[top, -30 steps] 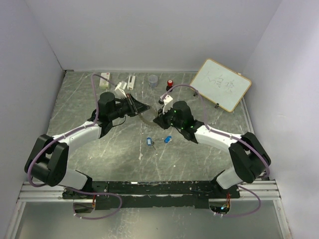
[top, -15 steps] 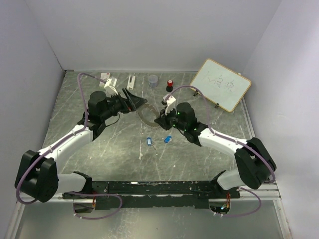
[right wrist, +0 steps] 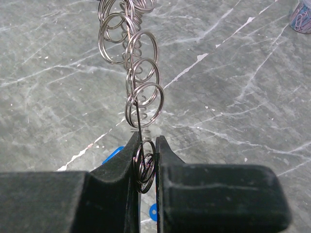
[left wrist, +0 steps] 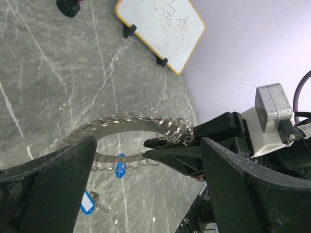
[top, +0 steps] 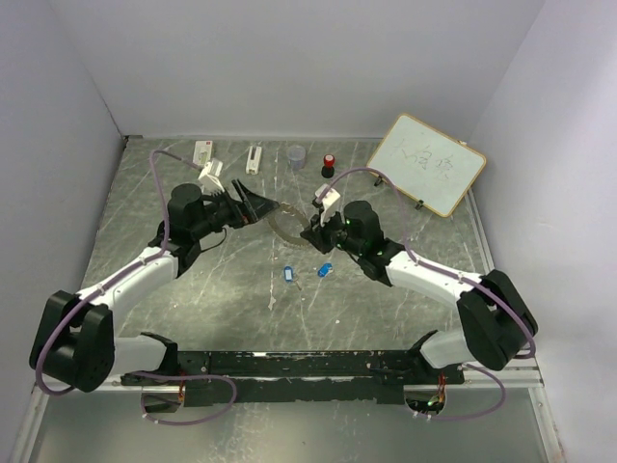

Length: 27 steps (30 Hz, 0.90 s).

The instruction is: Put the keys on the keyring

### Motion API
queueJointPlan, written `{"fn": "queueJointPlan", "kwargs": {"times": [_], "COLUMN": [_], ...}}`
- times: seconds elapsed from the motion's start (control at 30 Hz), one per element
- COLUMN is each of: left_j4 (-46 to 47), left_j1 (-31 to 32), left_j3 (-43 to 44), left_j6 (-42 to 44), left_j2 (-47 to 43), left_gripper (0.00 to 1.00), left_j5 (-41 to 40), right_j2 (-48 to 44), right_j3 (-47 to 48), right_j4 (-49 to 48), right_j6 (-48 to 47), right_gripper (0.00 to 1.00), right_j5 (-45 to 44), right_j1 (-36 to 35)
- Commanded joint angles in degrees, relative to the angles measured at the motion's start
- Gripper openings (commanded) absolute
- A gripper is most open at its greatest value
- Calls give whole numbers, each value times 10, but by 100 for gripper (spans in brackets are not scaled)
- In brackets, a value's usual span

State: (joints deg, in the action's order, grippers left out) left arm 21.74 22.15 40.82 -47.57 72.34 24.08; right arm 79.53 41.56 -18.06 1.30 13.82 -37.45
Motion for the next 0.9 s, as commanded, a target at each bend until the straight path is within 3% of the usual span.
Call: {"fn": "queueJointPlan", "kwargs": {"times": [0.0,0.13,0.27,0.57,0.7,0.87], "left_j4": [84,158,174,15,15,101], "left_j1": [-35,-53,-55,-55,-55,-55], "left_j3": [-32,-46,-46,-18,-32,-63], "left_j6": [-57,-107,-113,50,108,151], "left_j2": [15,44,54,-18,-37,-41], "left_gripper": [100,100,100,98,98,97], "left_j5": [77,132,146,54,20,36], "right_j2": [-25,-28,-29,-39,-28,-6], "right_j3": [-13,-21,-22,-17,0,39], "right_j4": [-28,-31,-28,-4,26,77], "right_j6": [-27,-38,-41,-59,-74,-88], "right_gripper": [0,0,0,0,0,0], "right_j5": [3,-6,-8,44,115,210], "right_j1": [0,1,2,12,33,72]}}
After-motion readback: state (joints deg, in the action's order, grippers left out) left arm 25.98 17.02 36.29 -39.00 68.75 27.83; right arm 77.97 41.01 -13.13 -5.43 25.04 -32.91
